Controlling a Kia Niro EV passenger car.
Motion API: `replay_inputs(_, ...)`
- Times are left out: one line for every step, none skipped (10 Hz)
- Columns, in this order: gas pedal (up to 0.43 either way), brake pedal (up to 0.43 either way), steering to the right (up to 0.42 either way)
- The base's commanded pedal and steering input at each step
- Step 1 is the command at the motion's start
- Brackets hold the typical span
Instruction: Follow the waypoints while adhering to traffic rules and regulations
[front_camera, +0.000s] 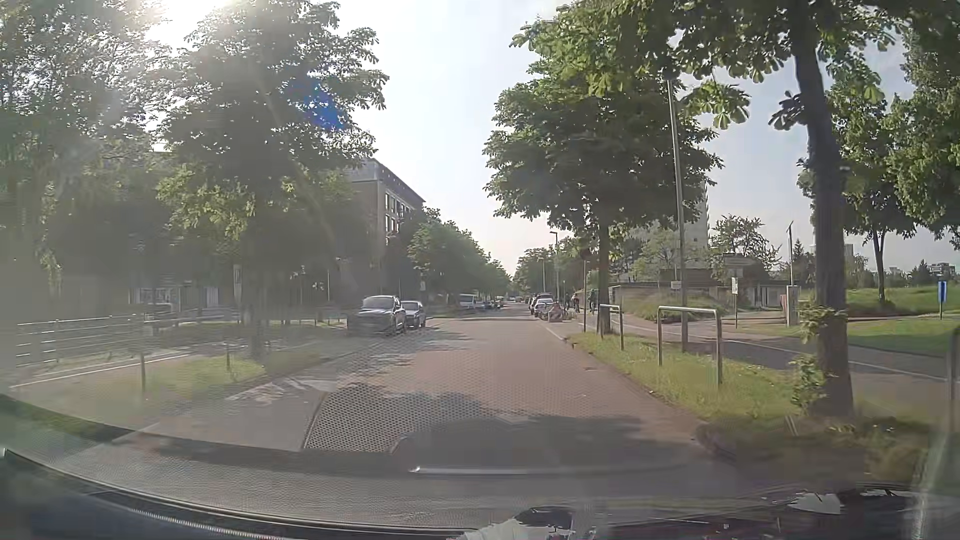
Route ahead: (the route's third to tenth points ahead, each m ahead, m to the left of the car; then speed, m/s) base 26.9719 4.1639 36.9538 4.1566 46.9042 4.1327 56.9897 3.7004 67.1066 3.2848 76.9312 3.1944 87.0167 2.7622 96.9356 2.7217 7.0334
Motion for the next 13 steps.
replay_inputs(0.067, 0.000, 0.004)
replay_inputs(0.067, 0.000, 0.005)
replay_inputs(0.067, 0.000, 0.005)
replay_inputs(0.067, 0.000, 0.005)
replay_inputs(0.067, 0.000, 0.005)
replay_inputs(0.067, 0.000, 0.005)
replay_inputs(0.067, 0.000, 0.005)
replay_inputs(0.067, 0.000, 0.005)
replay_inputs(0.067, 0.000, 0.006)
replay_inputs(0.067, 0.000, 0.006)
replay_inputs(0.067, 0.000, 0.006)
replay_inputs(0.067, 0.000, 0.006)
replay_inputs(0.059, 0.000, 0.005)
